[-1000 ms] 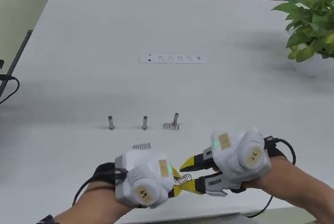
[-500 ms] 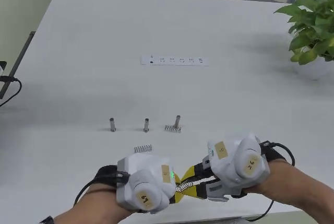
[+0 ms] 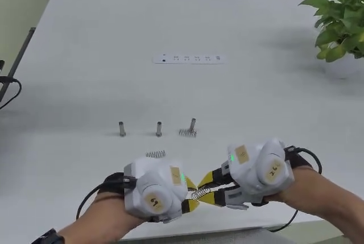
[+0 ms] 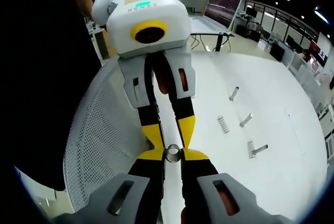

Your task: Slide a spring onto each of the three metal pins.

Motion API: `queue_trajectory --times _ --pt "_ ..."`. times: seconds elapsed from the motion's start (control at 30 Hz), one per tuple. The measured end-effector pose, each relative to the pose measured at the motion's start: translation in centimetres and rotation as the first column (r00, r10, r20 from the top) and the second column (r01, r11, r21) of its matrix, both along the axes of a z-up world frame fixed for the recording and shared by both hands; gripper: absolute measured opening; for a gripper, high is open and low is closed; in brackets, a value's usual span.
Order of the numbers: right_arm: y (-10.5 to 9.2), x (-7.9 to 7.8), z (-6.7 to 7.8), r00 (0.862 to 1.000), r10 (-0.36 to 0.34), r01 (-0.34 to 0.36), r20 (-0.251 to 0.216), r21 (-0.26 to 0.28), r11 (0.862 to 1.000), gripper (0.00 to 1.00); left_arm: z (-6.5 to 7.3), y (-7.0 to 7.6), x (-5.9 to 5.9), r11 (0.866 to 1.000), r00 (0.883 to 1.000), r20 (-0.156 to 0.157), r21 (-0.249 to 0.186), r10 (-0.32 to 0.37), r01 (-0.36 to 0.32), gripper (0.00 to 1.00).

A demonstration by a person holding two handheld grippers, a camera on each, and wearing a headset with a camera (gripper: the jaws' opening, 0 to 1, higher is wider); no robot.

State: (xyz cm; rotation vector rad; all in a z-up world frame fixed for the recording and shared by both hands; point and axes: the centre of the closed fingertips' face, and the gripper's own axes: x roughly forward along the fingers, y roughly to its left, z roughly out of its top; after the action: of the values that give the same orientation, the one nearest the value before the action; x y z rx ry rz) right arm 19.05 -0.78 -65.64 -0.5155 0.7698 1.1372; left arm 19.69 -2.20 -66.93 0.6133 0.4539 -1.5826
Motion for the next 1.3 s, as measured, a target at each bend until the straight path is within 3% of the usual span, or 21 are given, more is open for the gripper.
queue_trajectory --times 0.03,0.2,0.37,0.57,0.7,0.83,1.1,1.13,1.2,1.23,1.27,1.3 --pt "-0.1 0.0 -0.1 1.000 -0.005 0.005 -0.001 0.002 1.000 0.09 0.1 0.1 0.0 1.000 1.000 -0.022 -0.006 0.006 -0.006 0.08" --pt "-0.8 0.2 -0.4 1.000 -0.024 0.024 -0.006 -0.002 1.000 0.09 0.3 0.8 1.3 0.998 0.998 -0.026 -0.016 0.057 -0.058 0.10" --pt "-1.3 0.9 -0.4 0.999 -0.046 0.046 0.000 -0.006 0.999 0.09 0.7 1.6 2.8 0.987 0.985 -0.082 -0.045 0.152 -0.156 0.13" --pt "-2.1 1.7 -0.6 0.997 -0.073 0.073 -0.001 -0.010 0.997 0.09 0.3 3.1 4.3 0.976 0.975 -0.080 -0.037 0.209 -0.213 0.18" --pt "-2.6 2.1 -0.8 0.996 -0.087 0.087 -0.008 -0.018 0.996 0.09 0.3 4.3 5.4 0.962 0.961 -0.082 -0.040 0.265 -0.268 0.21" --pt "-3.0 2.7 -0.7 0.995 -0.101 0.100 -0.008 -0.021 0.995 0.09 0.1 5.8 6.7 0.941 0.940 -0.084 -0.039 0.331 -0.335 0.25" --pt "-3.8 4.0 -0.7 0.995 -0.104 0.104 -0.007 -0.038 0.994 0.09 -0.3 9.2 8.9 0.887 0.885 -0.098 -0.038 0.456 -0.461 0.32" --pt "-3.8 4.3 -0.7 0.994 -0.107 0.107 -0.006 -0.038 0.994 0.09 -0.3 9.8 9.3 0.871 0.870 -0.096 -0.041 0.484 -0.489 0.33" --pt "-3.9 4.8 -0.6 0.994 -0.112 0.112 -0.004 -0.036 0.993 0.09 -0.2 10.5 9.6 0.859 0.858 -0.103 -0.043 0.504 -0.510 0.34" --pt "-3.9 5.0 -0.5 0.994 -0.112 0.112 -0.001 -0.037 0.993 0.09 -0.1 11.1 10.0 0.843 0.842 -0.101 -0.045 0.531 -0.537 0.35" --pt "-3.9 5.3 -0.4 0.994 -0.111 0.111 0.001 -0.037 0.993 0.09 -0.1 11.5 10.1 0.838 0.837 -0.102 -0.044 0.538 -0.544 0.35" --pt "-3.9 5.6 -0.2 0.994 -0.110 0.111 0.005 -0.037 0.993 0.09 0.0 12.1 10.4 0.825 0.824 -0.103 -0.046 0.557 -0.563 0.36"
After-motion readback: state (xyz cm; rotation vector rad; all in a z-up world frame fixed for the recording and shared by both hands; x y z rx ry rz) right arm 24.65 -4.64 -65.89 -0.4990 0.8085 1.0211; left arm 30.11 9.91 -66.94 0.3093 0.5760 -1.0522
